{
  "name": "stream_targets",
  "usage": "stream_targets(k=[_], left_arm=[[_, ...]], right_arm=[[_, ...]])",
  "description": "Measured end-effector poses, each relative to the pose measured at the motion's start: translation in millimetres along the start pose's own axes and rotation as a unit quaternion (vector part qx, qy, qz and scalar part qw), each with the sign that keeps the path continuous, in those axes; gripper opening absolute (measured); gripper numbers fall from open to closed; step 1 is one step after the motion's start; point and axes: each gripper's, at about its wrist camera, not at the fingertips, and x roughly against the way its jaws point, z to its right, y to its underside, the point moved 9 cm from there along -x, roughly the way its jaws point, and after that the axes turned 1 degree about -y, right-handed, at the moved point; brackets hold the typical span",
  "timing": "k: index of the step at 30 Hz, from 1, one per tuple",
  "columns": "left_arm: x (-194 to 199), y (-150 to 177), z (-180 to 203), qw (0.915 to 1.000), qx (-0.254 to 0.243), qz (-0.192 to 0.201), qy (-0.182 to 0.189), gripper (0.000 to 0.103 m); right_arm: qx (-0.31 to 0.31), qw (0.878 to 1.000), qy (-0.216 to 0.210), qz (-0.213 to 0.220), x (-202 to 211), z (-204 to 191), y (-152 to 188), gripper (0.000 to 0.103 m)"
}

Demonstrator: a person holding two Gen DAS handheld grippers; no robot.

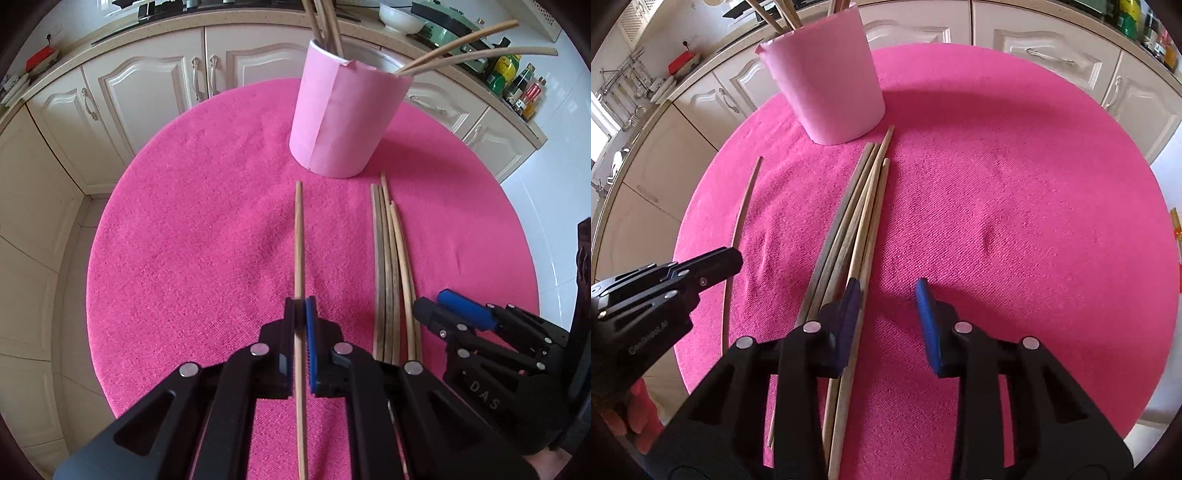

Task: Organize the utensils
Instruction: 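Close the left tool on one chopstick while the right tool grasps another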

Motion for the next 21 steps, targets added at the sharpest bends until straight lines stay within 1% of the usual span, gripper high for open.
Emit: stream_targets(k=[4, 8, 12, 15, 18, 19, 21], left_arm=[[-0.5, 0.2, -0.7, 1.0000, 0.003, 0.002, 0.000, 0.006], [1.1, -2.4, -1.3, 1.0000, 0.006, 0.004, 0.000, 0.006], [3.0, -4.2, 1.6, 1.0000, 0.003, 0.008, 0.001, 0.006], [4.1, -5.0, 4.7, 0.9999, 0.004, 0.011, 0.001, 0.006], [7.2, -6.5, 7.7, 0.9999, 0.000, 0.015, 0.002, 0.006], [9.5, -7.1, 9.0, 0.9999, -0.001, 0.017, 0.003, 0.006], [13.9, -8.3, 10.6, 0.9997, -0.004, 0.022, 0.005, 0.006]], right_arm=[[-0.001, 1.000, 0.009, -0.010, -3.5, -2.1, -3.5, 0.031], [0.023, 0.999, 0.026, -0.024, -7.9, -9.7, -4.9, 0.031], [0.033, 0.999, 0.027, -0.034, -8.7, -6.9, -3.5, 0.030], [0.030, 0.998, 0.034, -0.041, -11.4, -5.5, -8.7, 0.025], [0.031, 0.998, 0.034, -0.045, -13.4, -1.6, -13.0, 0.013], [0.022, 0.998, 0.024, -0.047, -13.1, 1.8, -13.0, 0.009], [-0.003, 0.999, -0.001, -0.051, -11.4, 10.9, -12.5, 0.006]])
